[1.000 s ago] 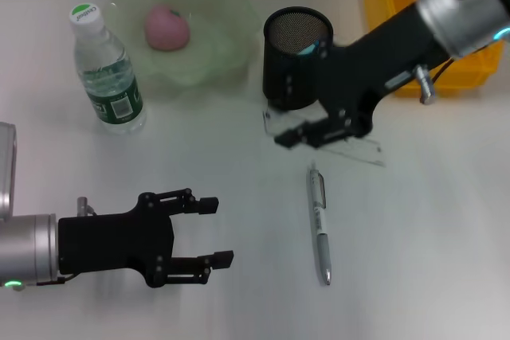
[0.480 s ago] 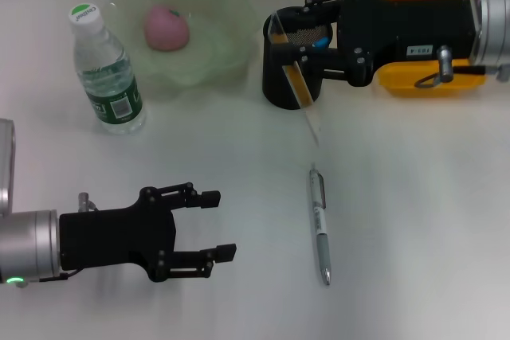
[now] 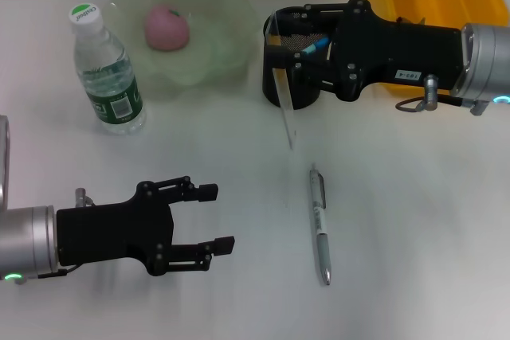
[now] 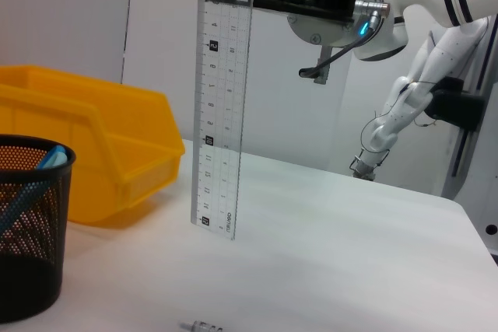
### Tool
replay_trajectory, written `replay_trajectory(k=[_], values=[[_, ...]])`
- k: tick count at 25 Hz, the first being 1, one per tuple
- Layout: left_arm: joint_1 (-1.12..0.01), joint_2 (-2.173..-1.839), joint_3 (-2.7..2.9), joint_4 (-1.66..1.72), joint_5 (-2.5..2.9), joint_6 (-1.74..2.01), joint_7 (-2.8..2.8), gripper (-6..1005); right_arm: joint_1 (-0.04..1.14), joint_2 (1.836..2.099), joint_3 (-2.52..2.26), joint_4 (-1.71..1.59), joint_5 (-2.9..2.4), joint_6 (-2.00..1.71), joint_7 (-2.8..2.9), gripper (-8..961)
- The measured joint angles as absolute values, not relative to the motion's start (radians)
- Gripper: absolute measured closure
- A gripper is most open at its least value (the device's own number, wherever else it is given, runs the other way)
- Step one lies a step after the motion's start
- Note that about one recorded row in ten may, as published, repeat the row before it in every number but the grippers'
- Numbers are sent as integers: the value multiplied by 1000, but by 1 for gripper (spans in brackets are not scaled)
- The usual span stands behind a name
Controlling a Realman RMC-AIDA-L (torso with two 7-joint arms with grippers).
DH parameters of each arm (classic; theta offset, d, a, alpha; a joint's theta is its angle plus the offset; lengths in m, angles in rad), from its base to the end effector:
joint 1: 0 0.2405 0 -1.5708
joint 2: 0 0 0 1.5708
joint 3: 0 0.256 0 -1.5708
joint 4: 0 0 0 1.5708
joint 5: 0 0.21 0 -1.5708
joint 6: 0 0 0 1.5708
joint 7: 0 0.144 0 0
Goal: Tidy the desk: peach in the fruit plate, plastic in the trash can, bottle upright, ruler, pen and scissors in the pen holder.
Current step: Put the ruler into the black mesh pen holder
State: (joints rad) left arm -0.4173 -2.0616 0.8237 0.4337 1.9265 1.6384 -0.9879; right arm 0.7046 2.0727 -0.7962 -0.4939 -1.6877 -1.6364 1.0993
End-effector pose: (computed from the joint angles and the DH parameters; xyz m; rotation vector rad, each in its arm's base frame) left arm -0.2900 0.2598 -0.0396 -2.8655 -0.4038 -0.7930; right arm 0.1756 0.3557 -0.0116 -2.7296 0.1002 1.1072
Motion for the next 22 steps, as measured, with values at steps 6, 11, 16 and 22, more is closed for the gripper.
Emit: replay_trajectory(k=[6,11,16,22], values=[[-419,-2062,817,434,1927,1638,-988,202,710,2076,-797,-491,-1676,-1610,1098,566],[-419,-2062,813,433,1927,1638,-987,202,719,2077,-793,-465,-1635,-1576,1084,564],[-420,-2063,812,433,1927,1637,-986,202,722,2078,-796,-441,-1538,-1494,1058,562],[-420,-2065,809,433,1925,1635,-987,202,733,2080,-795,-430,-1478,-1443,1040,559]])
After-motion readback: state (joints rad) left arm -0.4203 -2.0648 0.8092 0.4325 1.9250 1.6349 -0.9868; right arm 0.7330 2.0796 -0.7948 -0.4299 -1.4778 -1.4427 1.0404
